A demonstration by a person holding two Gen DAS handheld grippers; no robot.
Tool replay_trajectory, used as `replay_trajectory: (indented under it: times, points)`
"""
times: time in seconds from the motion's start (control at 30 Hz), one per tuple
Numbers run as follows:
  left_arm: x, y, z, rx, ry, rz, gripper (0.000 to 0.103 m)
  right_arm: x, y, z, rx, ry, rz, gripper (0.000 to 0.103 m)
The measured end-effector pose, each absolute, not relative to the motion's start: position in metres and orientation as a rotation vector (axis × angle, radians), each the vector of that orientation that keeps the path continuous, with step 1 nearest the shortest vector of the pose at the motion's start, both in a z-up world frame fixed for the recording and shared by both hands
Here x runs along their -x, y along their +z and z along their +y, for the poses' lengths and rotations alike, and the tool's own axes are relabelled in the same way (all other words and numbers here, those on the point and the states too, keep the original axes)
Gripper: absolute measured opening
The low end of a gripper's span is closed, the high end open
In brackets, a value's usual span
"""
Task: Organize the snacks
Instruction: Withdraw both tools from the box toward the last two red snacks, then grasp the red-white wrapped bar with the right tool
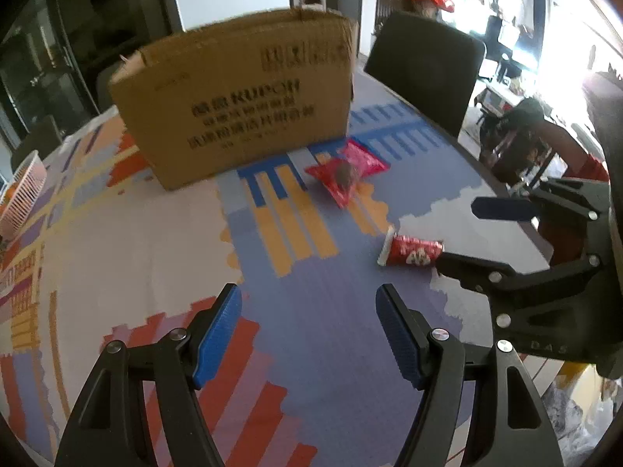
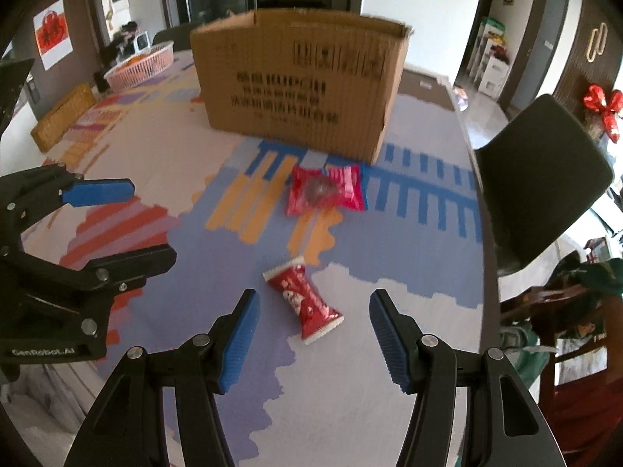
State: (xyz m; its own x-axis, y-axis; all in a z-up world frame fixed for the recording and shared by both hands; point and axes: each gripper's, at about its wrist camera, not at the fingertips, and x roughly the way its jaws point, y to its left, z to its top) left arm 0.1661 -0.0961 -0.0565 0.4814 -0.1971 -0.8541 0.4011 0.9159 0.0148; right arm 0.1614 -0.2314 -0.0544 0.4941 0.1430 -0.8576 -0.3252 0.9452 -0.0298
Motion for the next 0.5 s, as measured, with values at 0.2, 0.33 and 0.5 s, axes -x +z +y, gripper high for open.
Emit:
replay_trajectory:
  times: [0.2, 0.33, 0.5]
  points:
    - [-0.17, -0.072, -0.098, -0.237, -0.365, 1.05, 0.071, -0.172, -0.076, -0.229, 0.222, 0.305, 1.078, 0.059]
    - [-0.173, -0.076, -0.097, -0.237, -0.359, 1.06, 0.071, -0.177, -0.088, -0.225, 0.243, 0.317, 1.109, 0.059]
    - [-0.177, -0.08, -0.096, -0.239, -0.352, 1.066, 0.071, -0.185, -0.098, -0.222, 0.249, 0.322, 1.135, 0.058]
